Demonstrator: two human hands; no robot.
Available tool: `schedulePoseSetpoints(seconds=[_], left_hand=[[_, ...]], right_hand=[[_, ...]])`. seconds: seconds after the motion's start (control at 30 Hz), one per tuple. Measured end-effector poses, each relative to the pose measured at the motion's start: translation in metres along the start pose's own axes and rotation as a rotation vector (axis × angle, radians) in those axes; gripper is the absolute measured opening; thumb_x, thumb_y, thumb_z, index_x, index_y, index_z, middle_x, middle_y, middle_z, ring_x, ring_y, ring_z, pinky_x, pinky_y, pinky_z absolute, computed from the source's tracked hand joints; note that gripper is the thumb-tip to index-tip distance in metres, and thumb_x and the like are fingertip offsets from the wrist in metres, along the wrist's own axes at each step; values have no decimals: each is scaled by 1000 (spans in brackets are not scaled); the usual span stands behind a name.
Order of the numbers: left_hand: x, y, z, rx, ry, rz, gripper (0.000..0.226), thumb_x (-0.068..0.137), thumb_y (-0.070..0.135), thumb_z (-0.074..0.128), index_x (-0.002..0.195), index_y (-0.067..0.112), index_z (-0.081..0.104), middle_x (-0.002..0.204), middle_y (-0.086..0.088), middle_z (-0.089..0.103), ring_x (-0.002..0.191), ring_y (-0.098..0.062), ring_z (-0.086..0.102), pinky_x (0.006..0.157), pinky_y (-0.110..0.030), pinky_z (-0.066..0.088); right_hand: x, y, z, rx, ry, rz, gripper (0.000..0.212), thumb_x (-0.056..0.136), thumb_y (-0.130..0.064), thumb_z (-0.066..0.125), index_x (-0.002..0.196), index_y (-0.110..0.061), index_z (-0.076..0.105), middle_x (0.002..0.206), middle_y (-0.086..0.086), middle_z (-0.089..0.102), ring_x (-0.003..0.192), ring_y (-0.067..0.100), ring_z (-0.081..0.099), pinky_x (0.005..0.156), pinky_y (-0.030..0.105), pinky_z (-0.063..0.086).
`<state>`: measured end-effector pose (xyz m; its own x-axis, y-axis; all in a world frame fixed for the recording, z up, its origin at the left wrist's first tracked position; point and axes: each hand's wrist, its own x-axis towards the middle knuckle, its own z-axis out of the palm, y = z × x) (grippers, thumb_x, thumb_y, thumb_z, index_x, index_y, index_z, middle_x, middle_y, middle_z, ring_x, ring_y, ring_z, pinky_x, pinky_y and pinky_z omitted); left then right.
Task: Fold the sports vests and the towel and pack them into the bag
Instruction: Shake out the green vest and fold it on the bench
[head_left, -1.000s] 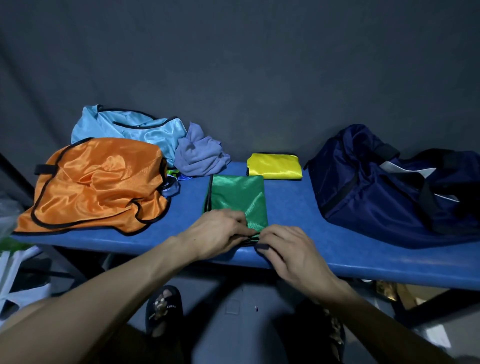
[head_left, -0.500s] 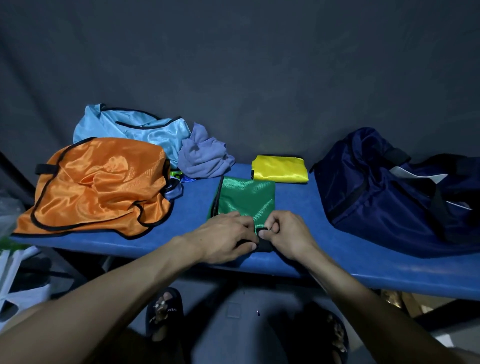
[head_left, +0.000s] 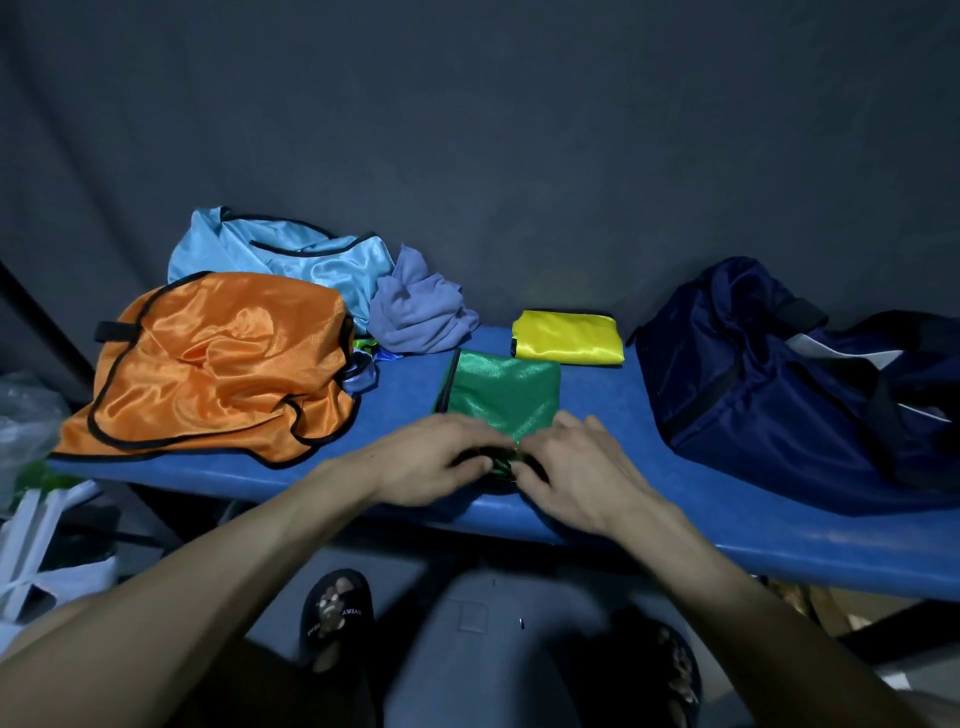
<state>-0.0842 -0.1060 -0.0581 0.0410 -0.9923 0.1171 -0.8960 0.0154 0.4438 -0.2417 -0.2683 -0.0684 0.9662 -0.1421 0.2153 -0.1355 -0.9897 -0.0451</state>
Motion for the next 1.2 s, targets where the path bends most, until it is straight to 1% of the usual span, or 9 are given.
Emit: schedulePoseSetpoints(seconds=[0.1, 0.23, 0.33, 0.43, 0.57, 0.7, 0.83, 0.93, 1.2], left_hand=[[-21, -11, -32, -47, 146, -60, 25, 96, 37, 64, 118, 25, 69, 116, 8, 63, 109, -7, 59, 99, -30, 45], [-53, -7, -39, 197, -112, -314, 57, 66, 75, 76, 103, 36, 56, 99, 16, 58, 89, -7, 58, 76, -33, 49], [-63, 0, -9, 493, -58, -368, 56, 71, 71, 70, 108, 34, 49, 106, 13, 59, 98, -16, 60, 71, -34, 45], [-69, -5, 3, 496, 111, -300, 35, 87, 60, 57, 110, 34, 54, 108, 11, 68, 99, -21, 66, 66, -34, 42], [-78, -6, 5, 460, 276, -82, 23, 97, 50, 48, 100, 33, 62, 86, 11, 62, 79, -15, 65, 52, -29, 43], [-71, -3, -11, 313, 277, 36, 14, 97, 40, 63, 97, 27, 68, 94, 13, 58, 84, -13, 59, 66, -35, 52], [-67, 2, -25, 35, 364, -16, 9, 87, 31, 80, 91, 26, 73, 95, 17, 62, 87, -5, 61, 76, -29, 51], [-64, 1, -25, -45, 307, -45, 7, 92, 33, 74, 95, 29, 69, 94, 15, 64, 88, -6, 64, 77, -36, 54], [-61, -4, -16, 75, 207, 19, 15, 102, 38, 57, 105, 26, 65, 123, 16, 58, 115, -11, 54, 98, -29, 45]], right_hand=[[-5, -7, -1, -100, 4, -74, 44, 87, -60, 41, 102, -25, 63, 94, -3, 68, 99, 21, 48, 81, 40, 30], [-5, -18, 3, -284, 39, -140, 50, 75, -61, 62, 108, -24, 67, 74, -1, 66, 86, 24, 55, 77, 40, 26], [-2, -26, 10, -342, 113, -147, 47, 77, -56, 67, 111, -24, 68, 69, 1, 67, 84, 26, 58, 81, 42, 28], [-1, -32, 15, -369, 133, -126, 48, 78, -53, 71, 116, -23, 68, 69, 3, 68, 84, 26, 59, 85, 43, 30], [4, -36, 18, -393, 139, -96, 40, 85, -45, 70, 118, -23, 68, 67, 3, 69, 82, 27, 61, 89, 44, 31], [7, -33, 19, -384, 163, -77, 28, 95, -40, 57, 114, -21, 65, 66, 3, 68, 81, 28, 59, 88, 45, 31], [11, -36, 20, -340, 172, -52, 32, 100, -44, 40, 100, -21, 63, 63, 4, 67, 81, 30, 58, 87, 47, 32], [13, -37, 20, -324, 164, -22, 38, 100, -46, 33, 94, -21, 62, 62, 5, 66, 80, 30, 58, 87, 48, 32], [7, -41, 24, -375, 54, -7, 47, 97, -57, 44, 125, -26, 65, 84, 10, 74, 104, 35, 62, 102, 56, 28]])
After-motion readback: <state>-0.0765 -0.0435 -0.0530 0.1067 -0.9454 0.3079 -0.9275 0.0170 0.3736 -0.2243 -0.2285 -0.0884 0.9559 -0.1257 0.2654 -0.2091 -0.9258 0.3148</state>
